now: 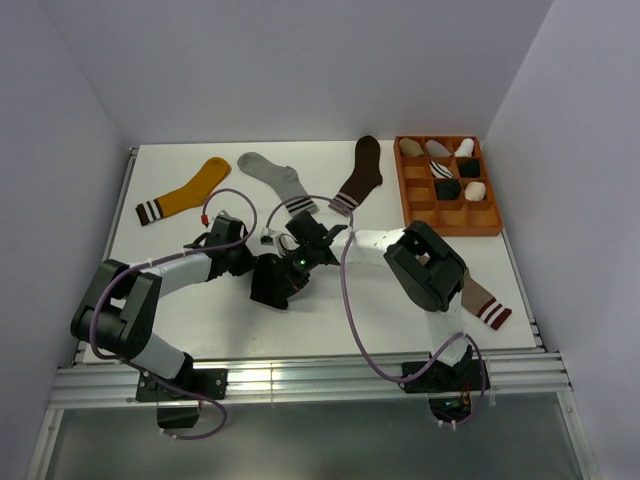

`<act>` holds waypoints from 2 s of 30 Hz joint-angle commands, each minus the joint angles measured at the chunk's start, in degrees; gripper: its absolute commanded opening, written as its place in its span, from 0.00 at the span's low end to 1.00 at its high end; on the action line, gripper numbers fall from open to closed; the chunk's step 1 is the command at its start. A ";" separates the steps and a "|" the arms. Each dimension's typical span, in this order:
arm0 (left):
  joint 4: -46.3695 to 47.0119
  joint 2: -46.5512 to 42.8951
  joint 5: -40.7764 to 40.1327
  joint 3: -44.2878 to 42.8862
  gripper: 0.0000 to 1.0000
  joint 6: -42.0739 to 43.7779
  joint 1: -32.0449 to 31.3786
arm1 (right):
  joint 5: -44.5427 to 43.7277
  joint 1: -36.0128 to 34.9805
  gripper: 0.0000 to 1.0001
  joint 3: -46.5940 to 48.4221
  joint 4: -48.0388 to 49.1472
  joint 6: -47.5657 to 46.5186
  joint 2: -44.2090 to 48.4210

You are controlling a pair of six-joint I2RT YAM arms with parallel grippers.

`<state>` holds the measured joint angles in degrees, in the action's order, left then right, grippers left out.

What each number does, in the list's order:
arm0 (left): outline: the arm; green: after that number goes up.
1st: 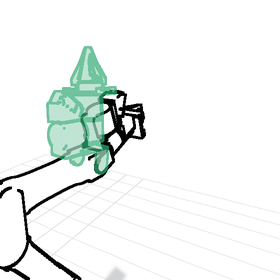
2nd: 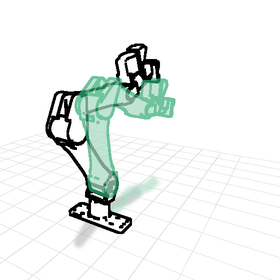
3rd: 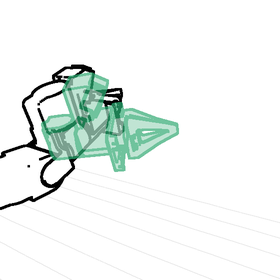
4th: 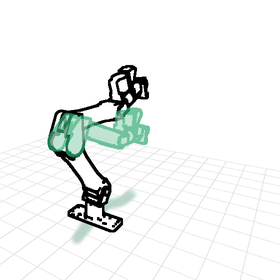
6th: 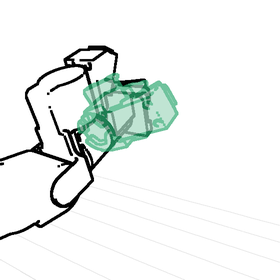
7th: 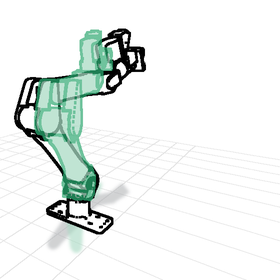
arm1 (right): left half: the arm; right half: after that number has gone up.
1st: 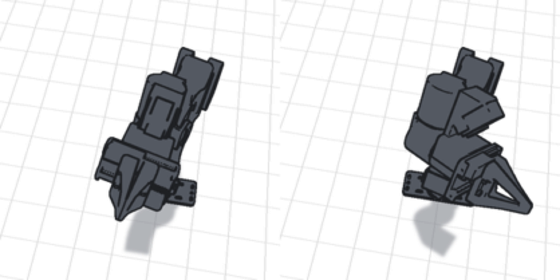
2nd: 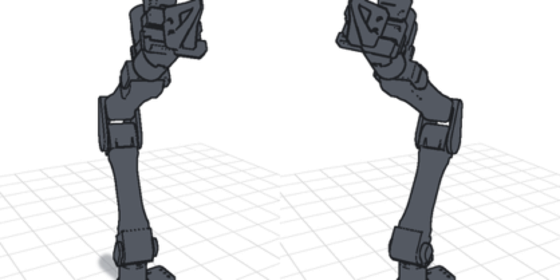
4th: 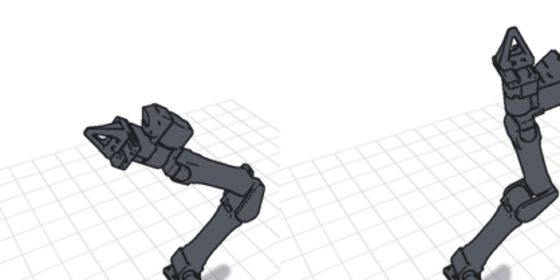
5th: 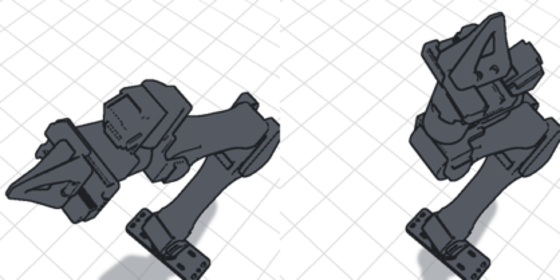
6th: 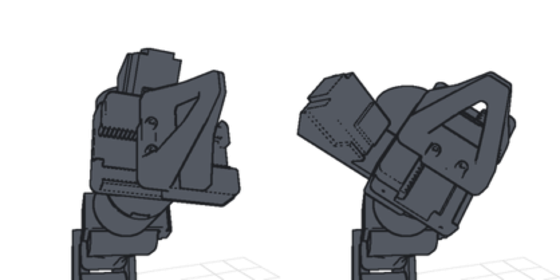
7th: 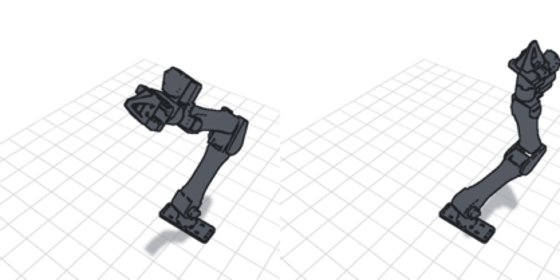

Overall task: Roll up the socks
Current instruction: Roll the sock at the center of the board.

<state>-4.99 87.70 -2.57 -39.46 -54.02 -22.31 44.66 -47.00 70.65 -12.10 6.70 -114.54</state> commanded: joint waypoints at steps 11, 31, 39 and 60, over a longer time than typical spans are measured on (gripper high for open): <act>2.45 2.74 2.83 1.05 0.15 2.78 -0.02 | -0.46 -2.13 0.00 9.85 -10.04 -7.75 -3.40; 1.75 -5.52 -1.21 3.34 0.51 0.50 0.07 | 2.18 -1.34 0.00 11.44 -11.10 -3.01 -13.87; -5.89 -12.72 -6.91 4.39 0.67 -5.39 0.51 | 0.60 -1.34 0.00 12.75 -12.16 -1.78 -14.74; -3.62 -38.04 1.43 25.22 0.62 -23.41 -1.60 | -0.72 -1.34 0.00 13.81 -10.67 5.25 -15.45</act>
<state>-13.78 50.13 -3.62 -15.70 -73.71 -22.74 51.48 -47.31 84.77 -21.04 10.81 -126.17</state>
